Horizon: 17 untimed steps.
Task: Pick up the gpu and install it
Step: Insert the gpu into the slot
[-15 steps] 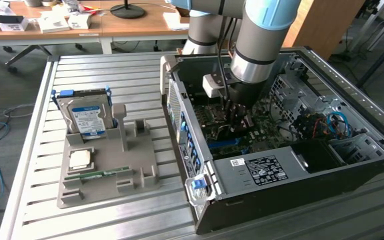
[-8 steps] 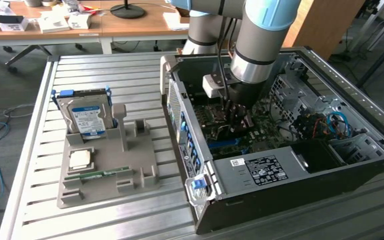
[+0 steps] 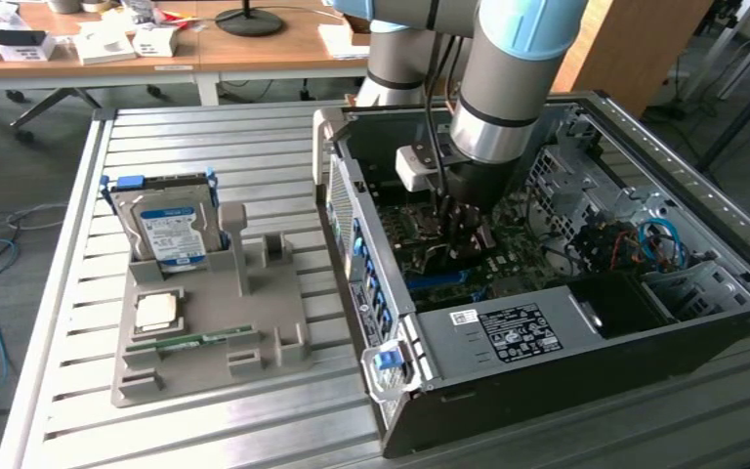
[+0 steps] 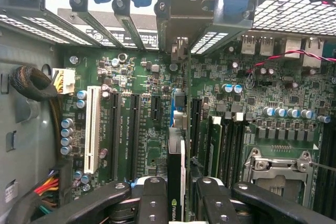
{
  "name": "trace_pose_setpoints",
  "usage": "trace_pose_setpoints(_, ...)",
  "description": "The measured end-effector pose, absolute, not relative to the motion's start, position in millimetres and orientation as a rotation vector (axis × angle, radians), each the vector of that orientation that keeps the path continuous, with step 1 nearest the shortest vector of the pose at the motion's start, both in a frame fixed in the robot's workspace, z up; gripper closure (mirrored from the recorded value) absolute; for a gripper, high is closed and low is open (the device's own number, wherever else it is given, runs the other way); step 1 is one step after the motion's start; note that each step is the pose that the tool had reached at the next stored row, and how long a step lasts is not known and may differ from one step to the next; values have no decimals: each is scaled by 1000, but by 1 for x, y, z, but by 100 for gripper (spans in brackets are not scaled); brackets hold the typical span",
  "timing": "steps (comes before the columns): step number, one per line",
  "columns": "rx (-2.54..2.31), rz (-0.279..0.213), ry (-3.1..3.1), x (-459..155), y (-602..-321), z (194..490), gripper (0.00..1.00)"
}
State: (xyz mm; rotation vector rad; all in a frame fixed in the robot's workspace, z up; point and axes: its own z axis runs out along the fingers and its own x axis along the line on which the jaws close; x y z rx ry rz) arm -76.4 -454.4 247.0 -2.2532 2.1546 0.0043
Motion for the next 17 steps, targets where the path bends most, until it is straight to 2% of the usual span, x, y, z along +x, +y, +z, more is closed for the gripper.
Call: trace_pose_setpoints(17, -2247, 4, 2161, -76, -455, 247, 74)
